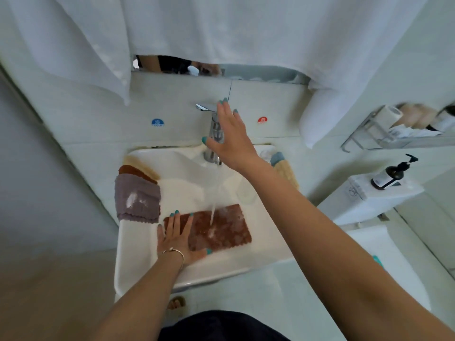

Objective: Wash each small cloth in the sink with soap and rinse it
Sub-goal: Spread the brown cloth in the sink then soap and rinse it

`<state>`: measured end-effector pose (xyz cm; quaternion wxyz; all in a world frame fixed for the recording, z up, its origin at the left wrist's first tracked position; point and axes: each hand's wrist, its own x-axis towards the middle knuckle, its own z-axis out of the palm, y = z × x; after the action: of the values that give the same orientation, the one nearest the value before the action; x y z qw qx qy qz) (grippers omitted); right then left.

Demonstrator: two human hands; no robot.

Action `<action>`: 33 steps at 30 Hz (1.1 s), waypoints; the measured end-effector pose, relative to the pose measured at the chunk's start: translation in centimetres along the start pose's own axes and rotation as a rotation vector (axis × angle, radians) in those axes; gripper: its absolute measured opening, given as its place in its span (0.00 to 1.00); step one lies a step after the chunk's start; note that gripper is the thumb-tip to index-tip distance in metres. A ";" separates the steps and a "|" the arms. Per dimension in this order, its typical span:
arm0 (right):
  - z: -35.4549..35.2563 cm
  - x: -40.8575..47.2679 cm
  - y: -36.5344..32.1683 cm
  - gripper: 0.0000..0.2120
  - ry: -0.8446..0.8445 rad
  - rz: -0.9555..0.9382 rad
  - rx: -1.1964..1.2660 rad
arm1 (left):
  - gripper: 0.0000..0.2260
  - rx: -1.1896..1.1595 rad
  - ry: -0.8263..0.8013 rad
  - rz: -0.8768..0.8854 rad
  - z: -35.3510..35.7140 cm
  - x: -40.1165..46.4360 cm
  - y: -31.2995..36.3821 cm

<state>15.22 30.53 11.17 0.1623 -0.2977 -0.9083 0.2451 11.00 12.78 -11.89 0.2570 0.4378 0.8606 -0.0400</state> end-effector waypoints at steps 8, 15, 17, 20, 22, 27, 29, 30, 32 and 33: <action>1.4 0.1 0.3 0.32 -0.067 -0.072 -0.418 | 0.52 -0.036 0.012 0.009 0.3 0.4 -0.1; 8.4 -11.3 9.0 0.29 0.048 0.177 0.156 | 0.55 -0.063 0.059 0.109 -1.0 1.3 1.4; 10.7 -12.5 12.2 0.29 -0.171 0.222 0.044 | 0.53 -0.114 0.054 0.128 -1.1 1.8 1.7; 12.6 -11.6 15.1 0.37 -0.487 0.153 -0.188 | 0.50 -0.102 0.142 0.136 -1.1 2.3 1.4; 13.1 -10.3 15.8 0.44 -0.599 0.103 -0.340 | 0.48 -0.090 0.195 0.156 -1.3 2.7 1.0; 13.5 -8.0 15.9 0.38 -0.677 -0.026 -0.537 | 0.39 -0.037 0.123 0.152 -1.9 4.0 1.2; 13.7 -7.2 15.1 0.22 -0.732 -0.052 -0.526 | 0.34 0.005 0.067 0.180 -2.3 4.6 1.2; 13.7 -7.0 14.7 0.17 -0.772 -0.041 -0.485 | 0.32 0.006 0.043 0.195 -2.6 4.9 1.2; 13.1 -6.9 14.2 0.12 -0.855 0.003 -0.339 | 0.28 -0.059 -0.006 0.229 -3.6 5.1 1.0; 12.4 -7.0 14.0 0.08 -0.872 0.062 -0.201 | 0.25 -0.151 -0.060 0.246 -4.2 5.1 0.9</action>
<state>21.58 31.66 -7.72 -0.2727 -0.2078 -0.9018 0.2630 7.47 18.29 -10.55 0.3175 0.5181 0.7930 0.0435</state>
